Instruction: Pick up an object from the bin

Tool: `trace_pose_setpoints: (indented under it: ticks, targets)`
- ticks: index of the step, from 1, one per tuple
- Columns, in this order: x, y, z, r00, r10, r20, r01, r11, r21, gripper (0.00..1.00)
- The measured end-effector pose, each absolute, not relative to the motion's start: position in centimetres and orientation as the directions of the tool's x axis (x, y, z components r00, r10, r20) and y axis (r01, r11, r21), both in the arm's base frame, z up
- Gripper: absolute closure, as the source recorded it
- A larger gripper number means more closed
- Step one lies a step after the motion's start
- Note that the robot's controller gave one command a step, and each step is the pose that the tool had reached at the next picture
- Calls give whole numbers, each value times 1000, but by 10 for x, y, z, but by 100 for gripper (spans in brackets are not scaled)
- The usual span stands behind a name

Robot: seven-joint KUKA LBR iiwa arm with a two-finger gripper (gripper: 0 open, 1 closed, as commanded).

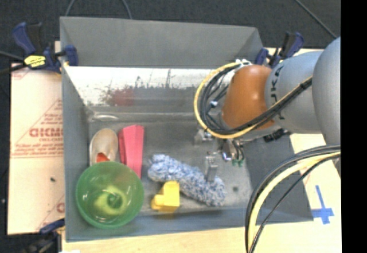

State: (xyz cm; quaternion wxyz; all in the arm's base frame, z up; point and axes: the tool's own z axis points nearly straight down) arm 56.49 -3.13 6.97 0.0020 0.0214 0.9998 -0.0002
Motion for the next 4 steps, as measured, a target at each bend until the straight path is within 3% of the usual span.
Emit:
trace_pose_setpoints:
  ticks: [1,2,3,4]
  targets:
    - [556,-34,126,-967,-255,-21,-255,967,-12,0]
    - [537,60,100,-991,130,-5,130,991,-1,0]
    - [532,54,71,-999,31,-19,31,1000,-5,0]
    - [532,73,72,-912,409,-17,409,912,-5,100]
